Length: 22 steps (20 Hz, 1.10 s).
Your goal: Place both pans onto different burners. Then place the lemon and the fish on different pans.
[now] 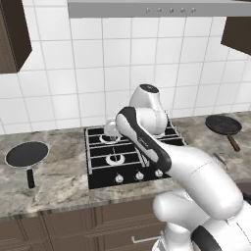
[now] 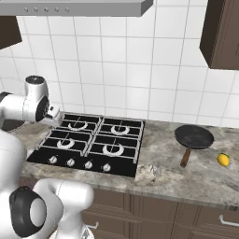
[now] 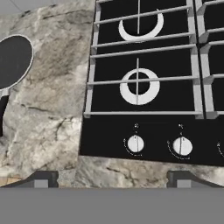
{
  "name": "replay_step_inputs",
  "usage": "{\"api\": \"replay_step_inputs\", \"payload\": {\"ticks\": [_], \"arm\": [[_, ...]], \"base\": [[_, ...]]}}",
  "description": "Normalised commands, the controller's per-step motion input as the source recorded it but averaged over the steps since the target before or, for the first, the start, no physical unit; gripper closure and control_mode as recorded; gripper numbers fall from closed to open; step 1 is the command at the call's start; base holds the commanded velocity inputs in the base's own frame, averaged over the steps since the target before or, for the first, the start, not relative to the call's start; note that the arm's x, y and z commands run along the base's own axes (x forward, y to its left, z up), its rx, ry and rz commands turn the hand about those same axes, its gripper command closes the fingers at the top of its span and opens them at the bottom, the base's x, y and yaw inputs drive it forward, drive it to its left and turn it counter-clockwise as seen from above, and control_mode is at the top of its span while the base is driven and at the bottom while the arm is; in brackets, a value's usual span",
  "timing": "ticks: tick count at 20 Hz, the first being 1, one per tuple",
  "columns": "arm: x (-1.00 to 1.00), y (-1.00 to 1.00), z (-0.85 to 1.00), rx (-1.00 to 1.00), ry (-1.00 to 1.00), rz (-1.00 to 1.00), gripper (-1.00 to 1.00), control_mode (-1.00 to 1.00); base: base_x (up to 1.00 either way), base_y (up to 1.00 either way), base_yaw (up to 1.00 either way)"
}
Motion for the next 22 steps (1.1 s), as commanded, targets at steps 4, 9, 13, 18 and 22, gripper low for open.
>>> {"api": "replay_step_inputs", "payload": {"ticks": [4, 9, 13, 18, 22], "arm": [[0.17, 1.00, -0.07, -0.06, 0.00, 0.00, -1.00, -1.00], [0.16, 1.00, 0.00, -0.04, 0.04, 0.00, -1.00, -1.00], [0.09, 0.90, 0.00, 0.01, 0.16, 0.00, -1.00, -1.00], [0.07, 0.86, 0.00, 0.00, 0.13, 0.00, -1.00, -1.00], [0.10, 0.67, -0.20, -0.07, 0.00, 0.00, -1.00, -1.00]], "base": [[0.00, 0.00, 0.00], [0.00, 0.00, 0.00], [0.00, 0.00, 0.00], [0.00, 0.00, 0.00], [0.00, 0.00, 0.00]]}}
